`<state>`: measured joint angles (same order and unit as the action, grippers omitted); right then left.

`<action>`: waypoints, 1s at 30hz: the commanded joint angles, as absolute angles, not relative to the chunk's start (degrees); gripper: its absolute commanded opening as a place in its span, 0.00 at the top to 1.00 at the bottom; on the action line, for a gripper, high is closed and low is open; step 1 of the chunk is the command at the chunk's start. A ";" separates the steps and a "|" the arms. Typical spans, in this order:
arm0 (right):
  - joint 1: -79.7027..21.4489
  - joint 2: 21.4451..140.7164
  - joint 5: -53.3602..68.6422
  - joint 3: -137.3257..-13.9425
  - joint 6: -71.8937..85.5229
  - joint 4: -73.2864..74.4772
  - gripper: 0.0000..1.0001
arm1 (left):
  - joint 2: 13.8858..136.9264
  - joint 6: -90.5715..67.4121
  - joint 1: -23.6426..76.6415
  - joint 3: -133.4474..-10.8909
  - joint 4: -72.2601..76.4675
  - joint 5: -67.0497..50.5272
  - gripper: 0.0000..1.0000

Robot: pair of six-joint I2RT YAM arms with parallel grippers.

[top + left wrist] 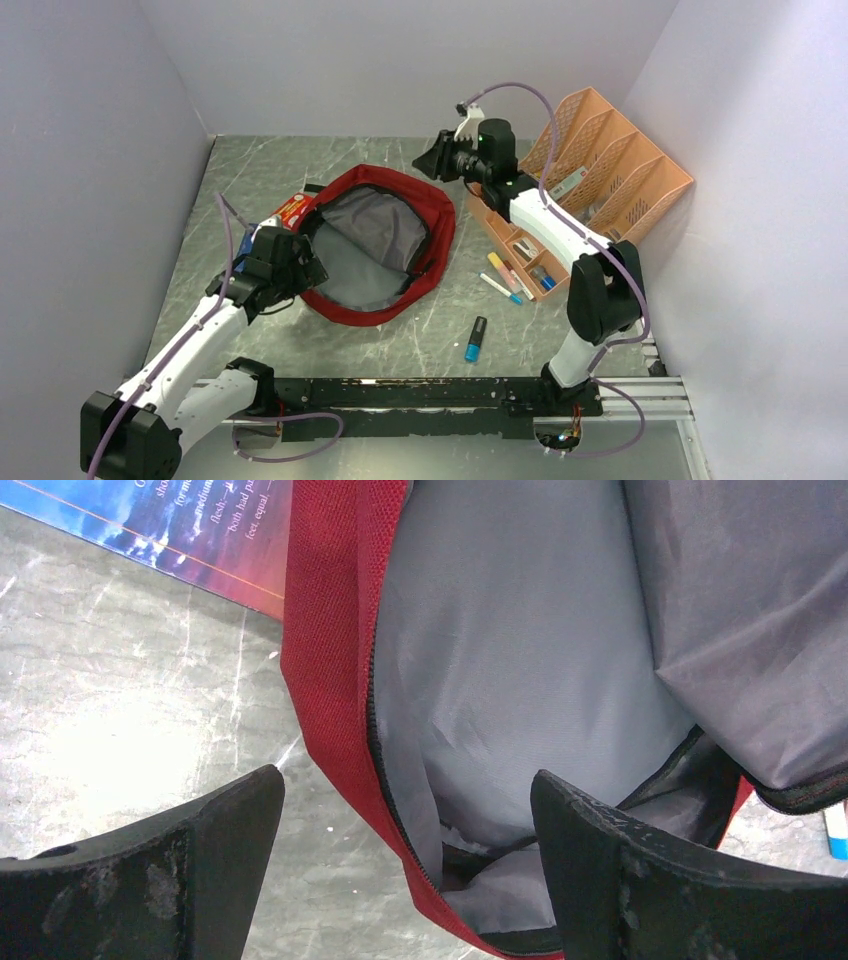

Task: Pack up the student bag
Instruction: Adjust the student bag at the center of the board.

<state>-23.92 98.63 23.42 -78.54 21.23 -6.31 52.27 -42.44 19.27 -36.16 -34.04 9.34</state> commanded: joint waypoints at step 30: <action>-37.72 91.98 -3.12 -56.60 17.48 3.78 0.69 | 56.62 -35.85 18.74 -33.76 -21.63 -4.08 0.33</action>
<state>-37.82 97.17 -2.59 -55.18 19.66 4.86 55.53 -39.35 19.22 -35.35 -28.01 4.03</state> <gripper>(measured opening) 0.306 0.746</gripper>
